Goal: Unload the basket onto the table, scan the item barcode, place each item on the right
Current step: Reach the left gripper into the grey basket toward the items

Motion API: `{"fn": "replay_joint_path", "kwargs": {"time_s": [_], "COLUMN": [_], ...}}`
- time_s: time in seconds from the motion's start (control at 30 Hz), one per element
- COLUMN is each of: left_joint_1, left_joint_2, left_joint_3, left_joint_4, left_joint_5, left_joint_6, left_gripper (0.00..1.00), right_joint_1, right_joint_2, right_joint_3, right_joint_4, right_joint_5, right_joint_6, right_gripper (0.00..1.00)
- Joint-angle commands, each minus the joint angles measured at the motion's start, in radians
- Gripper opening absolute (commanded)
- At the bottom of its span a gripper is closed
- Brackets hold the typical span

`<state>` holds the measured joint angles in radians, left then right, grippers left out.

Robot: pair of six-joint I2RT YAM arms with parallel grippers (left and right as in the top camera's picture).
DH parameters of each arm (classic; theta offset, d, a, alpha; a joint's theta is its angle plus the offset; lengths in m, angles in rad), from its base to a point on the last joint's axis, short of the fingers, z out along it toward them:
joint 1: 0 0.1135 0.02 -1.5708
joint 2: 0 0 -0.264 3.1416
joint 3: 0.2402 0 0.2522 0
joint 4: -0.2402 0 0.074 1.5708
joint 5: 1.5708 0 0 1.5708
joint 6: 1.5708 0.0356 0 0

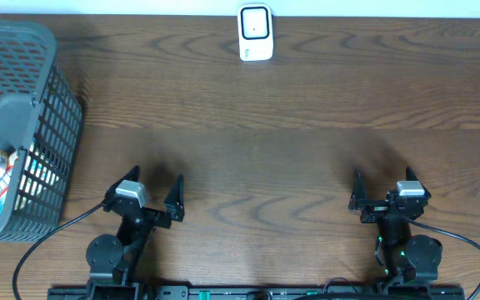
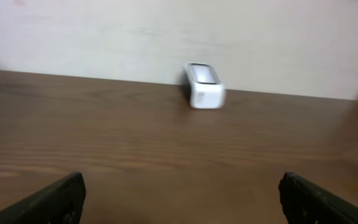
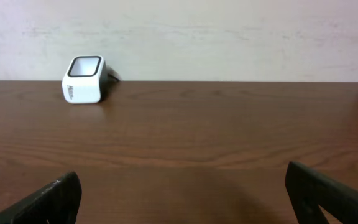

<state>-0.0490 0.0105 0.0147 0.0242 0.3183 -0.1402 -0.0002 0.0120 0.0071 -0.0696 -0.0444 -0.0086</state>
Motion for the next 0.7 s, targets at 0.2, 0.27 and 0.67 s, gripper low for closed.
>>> {"fn": "replay_joint_path", "kwargs": {"time_s": [0.2,0.27,0.67], "left_joint_1": [0.004,0.004,0.004], "left_joint_2": [-0.005,-0.005,0.253], "left_joint_3": [-0.009,0.006,0.409], "left_joint_4": [0.473,0.565,0.472], "left_joint_5": [0.126,0.100,0.003], "left_joint_6": [-0.214,-0.214,-0.206], "left_gripper": [0.97,0.97,0.98], "right_joint_1": [-0.005,-0.005,-0.005], "right_joint_2": [-0.006,-0.006,-0.006], "right_joint_3": [-0.002,-0.002,-0.002], "right_joint_4": [-0.005,-0.005,-0.005], "right_joint_5": [0.012,0.012,0.012], "right_joint_6": [-0.008,-0.008,-0.008], "right_gripper": [0.99,0.99,0.99]}}
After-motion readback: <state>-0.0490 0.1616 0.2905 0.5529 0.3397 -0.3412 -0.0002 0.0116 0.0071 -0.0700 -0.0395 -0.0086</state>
